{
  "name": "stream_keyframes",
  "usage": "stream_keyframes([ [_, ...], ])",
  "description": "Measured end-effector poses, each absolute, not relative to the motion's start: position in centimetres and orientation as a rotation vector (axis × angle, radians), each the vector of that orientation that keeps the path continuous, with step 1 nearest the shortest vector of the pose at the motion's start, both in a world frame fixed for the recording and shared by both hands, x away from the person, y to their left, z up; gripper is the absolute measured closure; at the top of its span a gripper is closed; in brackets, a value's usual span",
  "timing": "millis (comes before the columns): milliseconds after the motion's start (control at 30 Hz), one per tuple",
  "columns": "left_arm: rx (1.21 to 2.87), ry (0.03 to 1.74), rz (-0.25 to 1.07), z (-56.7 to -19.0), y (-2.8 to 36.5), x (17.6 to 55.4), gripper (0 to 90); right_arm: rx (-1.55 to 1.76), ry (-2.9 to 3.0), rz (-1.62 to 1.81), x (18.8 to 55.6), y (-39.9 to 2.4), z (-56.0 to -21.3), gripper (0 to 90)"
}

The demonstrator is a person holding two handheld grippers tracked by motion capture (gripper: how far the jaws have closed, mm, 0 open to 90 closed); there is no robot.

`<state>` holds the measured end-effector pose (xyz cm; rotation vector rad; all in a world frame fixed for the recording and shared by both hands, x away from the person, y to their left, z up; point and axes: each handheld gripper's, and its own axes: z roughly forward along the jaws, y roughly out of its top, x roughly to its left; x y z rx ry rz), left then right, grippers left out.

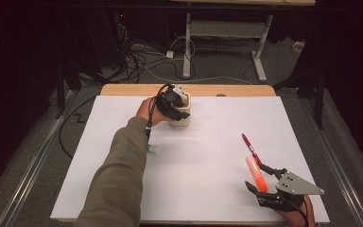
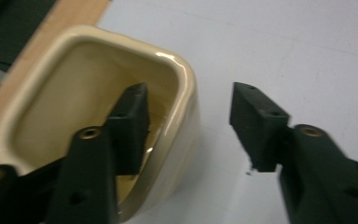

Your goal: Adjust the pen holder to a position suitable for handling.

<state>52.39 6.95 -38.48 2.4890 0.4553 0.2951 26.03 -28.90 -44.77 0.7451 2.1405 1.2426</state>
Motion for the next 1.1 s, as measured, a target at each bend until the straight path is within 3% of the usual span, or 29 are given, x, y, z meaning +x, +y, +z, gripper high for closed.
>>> stream_keyframes([
  [133,2.529,0.46,0.275,-39.1,6.5,53.1,51.7,0.751,2.145,1.247,26.1,-29.0,-44.9,27.5],
  [300,2.556,0.431,0.281,-39.4,6.1,53.5,66.3,0.754,2.169,1.258,26.3,-29.1,-45.0,29.0],
  [500,2.521,0.381,0.23,-39.5,6.3,53.8,72.6,0.742,2.209,1.263,26.5,-28.9,-45.3,30.7],
  [1100,2.576,0.256,0.178,-38.9,5.7,50.7,78.0,0.757,2.093,1.259,26.1,-29.2,-44.8,35.3],
])
